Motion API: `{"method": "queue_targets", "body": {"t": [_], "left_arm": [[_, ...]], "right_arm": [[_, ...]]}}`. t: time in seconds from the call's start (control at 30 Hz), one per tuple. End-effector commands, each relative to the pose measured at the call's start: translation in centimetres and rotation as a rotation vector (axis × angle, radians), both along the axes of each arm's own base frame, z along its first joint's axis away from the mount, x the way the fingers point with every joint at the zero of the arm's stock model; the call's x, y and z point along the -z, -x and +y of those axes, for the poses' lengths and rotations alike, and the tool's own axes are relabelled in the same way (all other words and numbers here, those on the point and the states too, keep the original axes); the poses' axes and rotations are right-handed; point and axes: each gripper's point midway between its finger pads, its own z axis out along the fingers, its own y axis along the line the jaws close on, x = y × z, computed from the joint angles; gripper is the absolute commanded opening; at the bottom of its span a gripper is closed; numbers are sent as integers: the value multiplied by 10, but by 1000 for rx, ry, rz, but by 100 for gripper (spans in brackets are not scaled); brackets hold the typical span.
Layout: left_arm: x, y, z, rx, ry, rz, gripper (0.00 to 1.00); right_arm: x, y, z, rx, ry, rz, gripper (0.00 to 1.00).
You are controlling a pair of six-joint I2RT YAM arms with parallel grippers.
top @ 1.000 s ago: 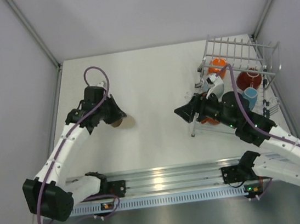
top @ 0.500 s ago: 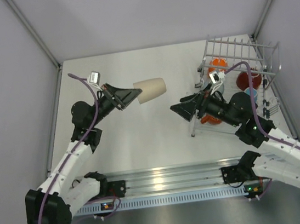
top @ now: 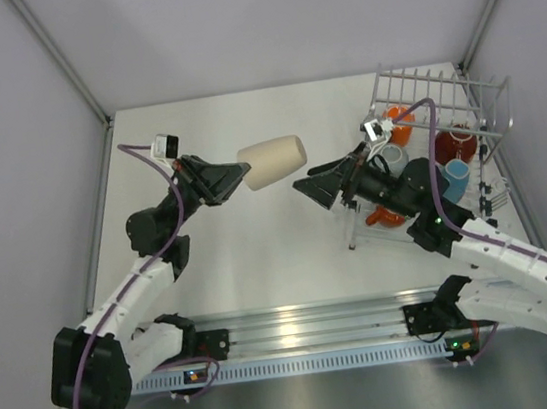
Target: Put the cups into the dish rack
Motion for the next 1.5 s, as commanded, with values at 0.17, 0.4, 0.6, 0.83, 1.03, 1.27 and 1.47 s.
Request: {"method": "queue_targets", "body": {"t": [0.17,0.4,0.6,0.83,1.03,1.27,1.47], "left_arm": [[-19,30,9,25,61,-123,0],[-15,32,8,32,55,-122,0],[-9,31,7,29,54,-102,0],[-10,29,6,23,59,-102,0],[-11,27,6,15,59,-112,0],[-9,25,4,10,53,-112,0],[0,23,3,3,42,-96,36]], "right_arm": [[-86,2,6,-46,-176,-197,98],[-96,1,10,-59,-199,-222,97],[-96,-1,14,-70,-222,-219,93],[-86,0,20,-105,-225,-175,88],[-74,0,19,-104,-220,-152,81],[-70,1,16,-98,-225,-137,47],[-63,-1,13,-76,-232,-105,7]]}}
